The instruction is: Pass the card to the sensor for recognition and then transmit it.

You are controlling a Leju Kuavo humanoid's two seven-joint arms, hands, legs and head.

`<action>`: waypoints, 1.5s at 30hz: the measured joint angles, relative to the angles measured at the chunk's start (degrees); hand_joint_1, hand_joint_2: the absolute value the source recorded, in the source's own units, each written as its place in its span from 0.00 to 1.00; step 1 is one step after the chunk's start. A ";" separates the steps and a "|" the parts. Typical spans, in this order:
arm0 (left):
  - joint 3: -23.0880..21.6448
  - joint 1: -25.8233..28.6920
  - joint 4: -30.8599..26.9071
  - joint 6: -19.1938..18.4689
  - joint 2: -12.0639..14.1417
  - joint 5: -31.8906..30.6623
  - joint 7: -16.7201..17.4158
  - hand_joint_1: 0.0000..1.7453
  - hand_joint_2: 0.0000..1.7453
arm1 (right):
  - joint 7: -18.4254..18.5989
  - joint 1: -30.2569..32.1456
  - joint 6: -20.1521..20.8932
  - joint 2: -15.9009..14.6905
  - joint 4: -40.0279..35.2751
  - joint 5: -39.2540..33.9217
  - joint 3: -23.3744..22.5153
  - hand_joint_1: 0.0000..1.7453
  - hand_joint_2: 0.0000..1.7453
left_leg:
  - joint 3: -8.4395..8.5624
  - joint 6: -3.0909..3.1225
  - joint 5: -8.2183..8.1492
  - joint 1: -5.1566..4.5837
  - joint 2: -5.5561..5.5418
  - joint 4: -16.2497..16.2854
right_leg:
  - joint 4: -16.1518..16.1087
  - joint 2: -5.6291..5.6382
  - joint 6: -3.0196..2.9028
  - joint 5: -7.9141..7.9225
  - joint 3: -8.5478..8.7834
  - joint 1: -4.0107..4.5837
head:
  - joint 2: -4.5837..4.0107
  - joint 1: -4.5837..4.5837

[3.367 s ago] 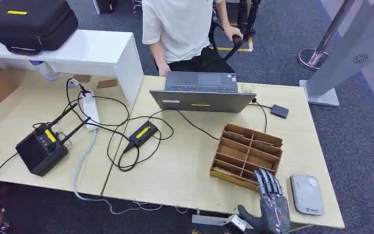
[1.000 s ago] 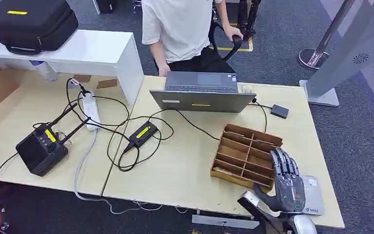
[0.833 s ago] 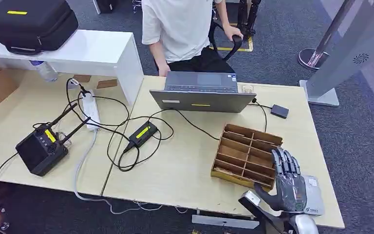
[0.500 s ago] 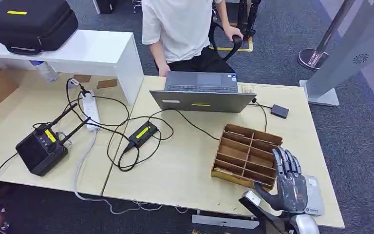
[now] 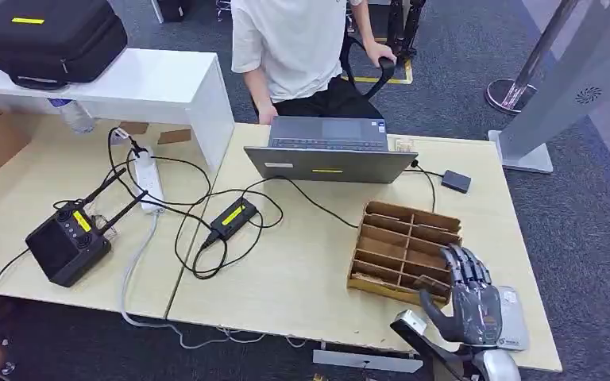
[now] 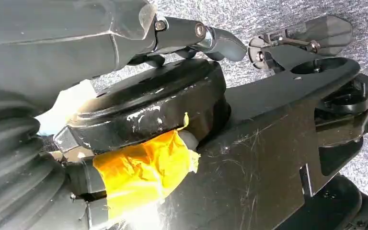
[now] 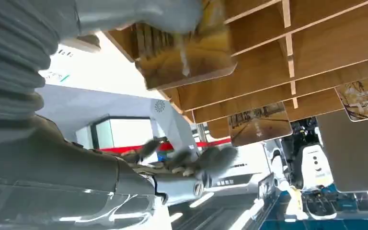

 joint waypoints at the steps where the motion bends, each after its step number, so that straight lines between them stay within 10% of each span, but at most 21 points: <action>1: 0.00 0.00 0.00 0.00 0.00 0.02 0.00 0.00 1.00 | 0.04 0.02 0.00 0.00 0.02 -0.13 0.09 1.00 1.00 | 0.00 0.00 0.00 0.00 0.00 0.00 | 0.00 0.00 0.00 0.00 0.00 0.00 | 0.00 0.00; 45: -0.42 -0.06 0.00 0.02 0.02 0.28 0.02 0.00 1.00 | -0.96 0.03 -0.17 0.00 0.07 -1.09 0.46 1.00 1.00 | 0.04 0.00 0.01 0.00 0.00 0.00 | 0.00 -0.01 0.00 0.00 0.05 0.00 | 0.00 0.00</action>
